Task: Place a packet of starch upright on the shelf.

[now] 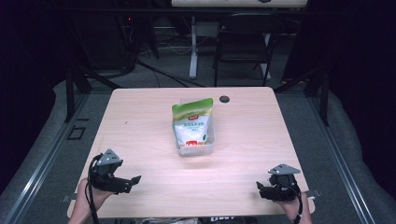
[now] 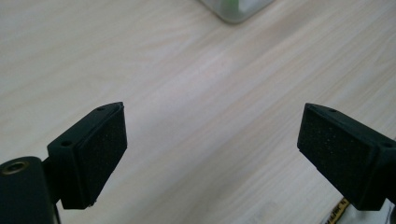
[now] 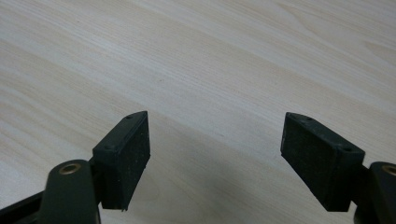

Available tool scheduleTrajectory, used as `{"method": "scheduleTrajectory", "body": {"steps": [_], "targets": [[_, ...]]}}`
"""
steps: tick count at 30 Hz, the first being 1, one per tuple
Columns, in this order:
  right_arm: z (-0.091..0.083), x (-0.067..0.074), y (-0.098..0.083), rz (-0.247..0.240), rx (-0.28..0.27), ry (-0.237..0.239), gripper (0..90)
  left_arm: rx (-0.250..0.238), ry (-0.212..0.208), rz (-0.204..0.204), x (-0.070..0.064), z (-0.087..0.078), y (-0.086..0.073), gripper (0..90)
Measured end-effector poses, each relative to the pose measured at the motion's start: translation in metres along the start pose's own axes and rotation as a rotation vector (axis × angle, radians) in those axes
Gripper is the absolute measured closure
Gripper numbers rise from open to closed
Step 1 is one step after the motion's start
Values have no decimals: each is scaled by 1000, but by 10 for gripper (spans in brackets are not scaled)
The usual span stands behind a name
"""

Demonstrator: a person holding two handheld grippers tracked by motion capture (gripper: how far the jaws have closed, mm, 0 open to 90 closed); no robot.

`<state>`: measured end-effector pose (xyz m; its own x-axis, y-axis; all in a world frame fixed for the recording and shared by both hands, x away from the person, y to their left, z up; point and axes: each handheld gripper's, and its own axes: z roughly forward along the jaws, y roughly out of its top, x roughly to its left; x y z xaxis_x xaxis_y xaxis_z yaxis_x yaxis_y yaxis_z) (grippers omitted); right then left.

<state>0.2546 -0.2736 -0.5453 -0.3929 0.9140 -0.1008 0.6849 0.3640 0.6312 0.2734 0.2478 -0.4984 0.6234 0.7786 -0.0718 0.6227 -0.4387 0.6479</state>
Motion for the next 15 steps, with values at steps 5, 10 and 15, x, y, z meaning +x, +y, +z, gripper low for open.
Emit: {"method": "scheduleTrajectory", "body": {"steps": [5, 10, 15], "targets": [[1, 1, 0, 4, 0, -2, 231, 57, -36, -34, -1, 18, -19, 23], [1, 1, 0, 1, 2, -2, 232, 56, -60, -13, -5, 24, -24, 3], [1, 1, 0, -4, 2, -4, 231, 44, -131, 43, -5, 29, -26, 24]]}}
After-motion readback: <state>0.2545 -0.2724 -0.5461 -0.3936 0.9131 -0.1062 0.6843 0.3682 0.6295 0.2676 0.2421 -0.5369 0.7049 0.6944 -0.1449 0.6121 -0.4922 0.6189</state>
